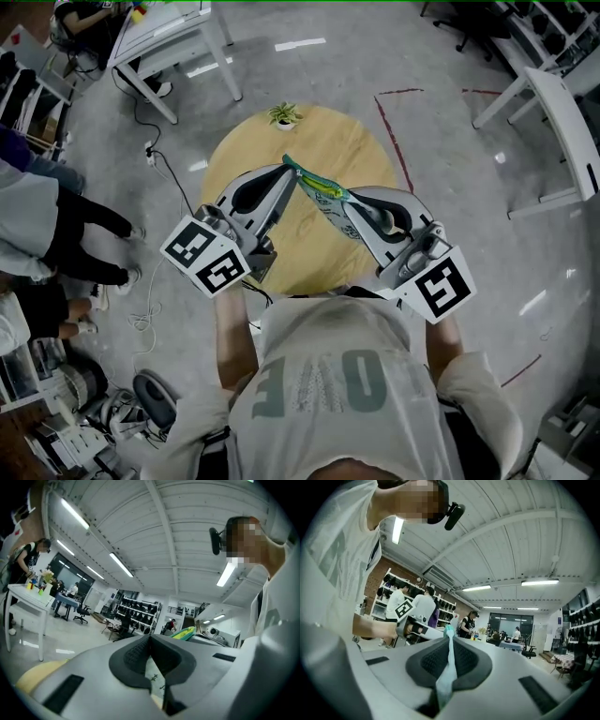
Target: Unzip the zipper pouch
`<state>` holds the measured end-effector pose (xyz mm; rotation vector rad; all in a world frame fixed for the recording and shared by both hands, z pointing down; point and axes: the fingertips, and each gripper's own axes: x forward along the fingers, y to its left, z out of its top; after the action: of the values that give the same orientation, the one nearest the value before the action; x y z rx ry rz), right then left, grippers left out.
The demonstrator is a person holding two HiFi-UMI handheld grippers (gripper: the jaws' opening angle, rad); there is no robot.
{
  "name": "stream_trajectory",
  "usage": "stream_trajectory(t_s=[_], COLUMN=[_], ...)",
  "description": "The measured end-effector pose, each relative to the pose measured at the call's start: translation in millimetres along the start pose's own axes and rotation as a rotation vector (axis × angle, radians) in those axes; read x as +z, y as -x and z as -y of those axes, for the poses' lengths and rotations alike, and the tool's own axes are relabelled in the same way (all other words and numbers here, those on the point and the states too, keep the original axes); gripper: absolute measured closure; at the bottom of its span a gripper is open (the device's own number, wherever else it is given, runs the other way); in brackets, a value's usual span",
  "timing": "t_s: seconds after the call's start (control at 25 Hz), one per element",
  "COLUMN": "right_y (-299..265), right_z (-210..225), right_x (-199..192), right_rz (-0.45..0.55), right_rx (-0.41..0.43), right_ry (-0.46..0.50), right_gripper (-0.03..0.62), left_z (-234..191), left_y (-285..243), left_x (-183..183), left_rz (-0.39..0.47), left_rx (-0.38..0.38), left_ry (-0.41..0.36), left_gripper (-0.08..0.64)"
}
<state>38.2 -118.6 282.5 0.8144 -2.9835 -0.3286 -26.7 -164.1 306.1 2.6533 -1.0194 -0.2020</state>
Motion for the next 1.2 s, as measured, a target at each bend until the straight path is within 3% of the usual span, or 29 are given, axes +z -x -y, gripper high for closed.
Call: stream_trajectory(t_s=[0.28,0.76,0.92,1.08,1.2], right_y=[11,17,13,4,-2], right_z=[2,2,10,20,26], right_x=[4,0,-3,-22,-48], right_rz=[0.015,-0.002,0.007,-0.057,-0.167], right_rx=[0.012,0.038,0.039,0.024,0.027], right_ry=[-0.017,-0.024,-0.034,0.008,0.099], right_gripper=[0.561,0.561,0.561,0.561,0.560], left_z=[-48,-51,-60,-67,-67], left_y=[26,27,24,26,35], left_x=[-5,-5,-4,5,10], left_rz=[0.003,0.028,0.007,0.050,0.100], left_rx=[0.171,0.206,0.289,0.344,0.392], left_ry=[0.019,-0.030,-0.089,-0.081,-0.058], left_gripper=[0.534,0.532,0.532,0.531,0.531])
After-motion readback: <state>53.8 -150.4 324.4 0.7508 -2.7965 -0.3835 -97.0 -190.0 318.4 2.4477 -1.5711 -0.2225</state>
